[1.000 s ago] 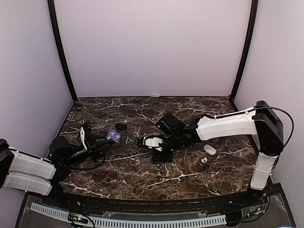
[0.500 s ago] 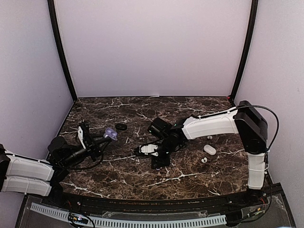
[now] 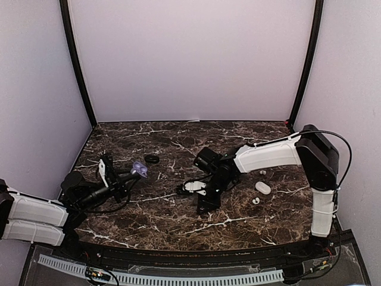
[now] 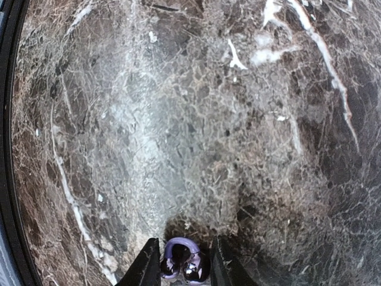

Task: Insert the wireless bluetooth earbuds into the charging case
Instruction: Adjust the left earbud at the center of the board.

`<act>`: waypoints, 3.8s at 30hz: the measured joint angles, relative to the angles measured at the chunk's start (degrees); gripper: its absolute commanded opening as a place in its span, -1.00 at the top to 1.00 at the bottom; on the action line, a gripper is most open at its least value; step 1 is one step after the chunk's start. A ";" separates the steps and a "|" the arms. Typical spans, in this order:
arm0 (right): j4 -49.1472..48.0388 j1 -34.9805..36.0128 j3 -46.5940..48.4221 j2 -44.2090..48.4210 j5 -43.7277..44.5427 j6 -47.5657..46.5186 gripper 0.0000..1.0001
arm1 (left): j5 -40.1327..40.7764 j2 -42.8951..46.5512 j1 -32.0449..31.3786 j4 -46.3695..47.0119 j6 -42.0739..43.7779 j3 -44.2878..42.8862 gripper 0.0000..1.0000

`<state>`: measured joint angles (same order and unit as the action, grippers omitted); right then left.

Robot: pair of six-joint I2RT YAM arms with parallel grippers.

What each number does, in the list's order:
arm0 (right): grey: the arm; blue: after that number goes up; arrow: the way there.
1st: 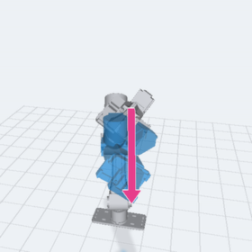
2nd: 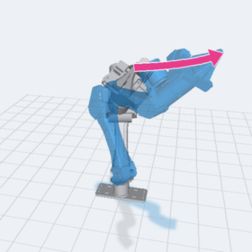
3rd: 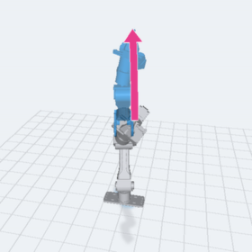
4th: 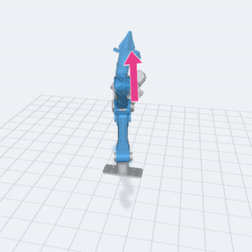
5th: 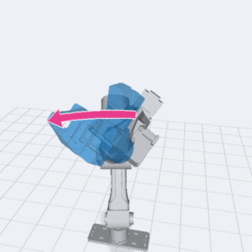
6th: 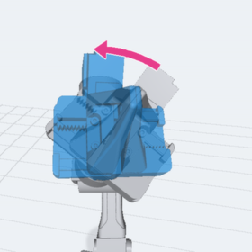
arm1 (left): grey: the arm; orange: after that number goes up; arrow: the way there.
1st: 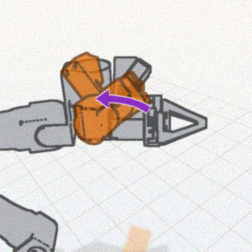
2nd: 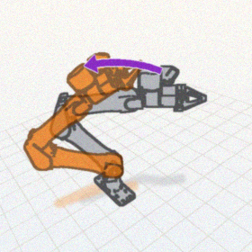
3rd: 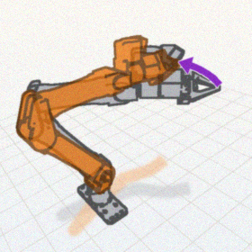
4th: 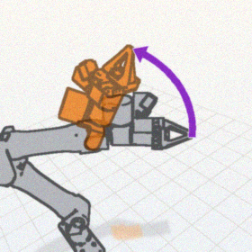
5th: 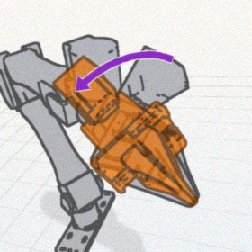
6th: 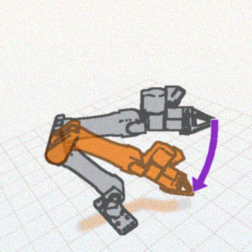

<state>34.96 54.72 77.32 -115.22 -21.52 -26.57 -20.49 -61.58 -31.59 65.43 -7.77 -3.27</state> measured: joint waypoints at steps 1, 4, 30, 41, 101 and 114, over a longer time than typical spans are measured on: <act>-0.02 -0.04 -0.57 0.37 -0.22 0.33 0.42 | -0.02 -0.02 0.00 0.00 0.00 0.00 0.63; -0.39 -0.13 -2.29 1.51 -0.59 1.33 0.41 | -0.11 -0.24 0.00 0.00 0.02 0.00 0.63; -3.39 -0.72 -10.95 8.52 -3.21 6.62 0.53 | -1.14 -1.27 0.00 0.02 0.02 0.00 0.63; -5.75 -0.07 -16.44 9.97 -6.43 9.64 0.57 | -1.25 -1.55 0.00 0.02 0.00 0.00 0.63; -16.15 1.44 -17.18 9.44 -1.60 13.86 0.49 | -2.54 -1.36 0.22 0.04 0.00 0.00 0.63; -18.38 1.64 -22.69 12.83 -4.31 14.69 0.53 | -2.62 -1.36 0.22 0.07 0.00 0.00 0.63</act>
<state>16.58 56.36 54.63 -102.39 -25.82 -11.88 -23.11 -62.94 -31.38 65.49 -7.77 -3.27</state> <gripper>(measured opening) 0.218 0.289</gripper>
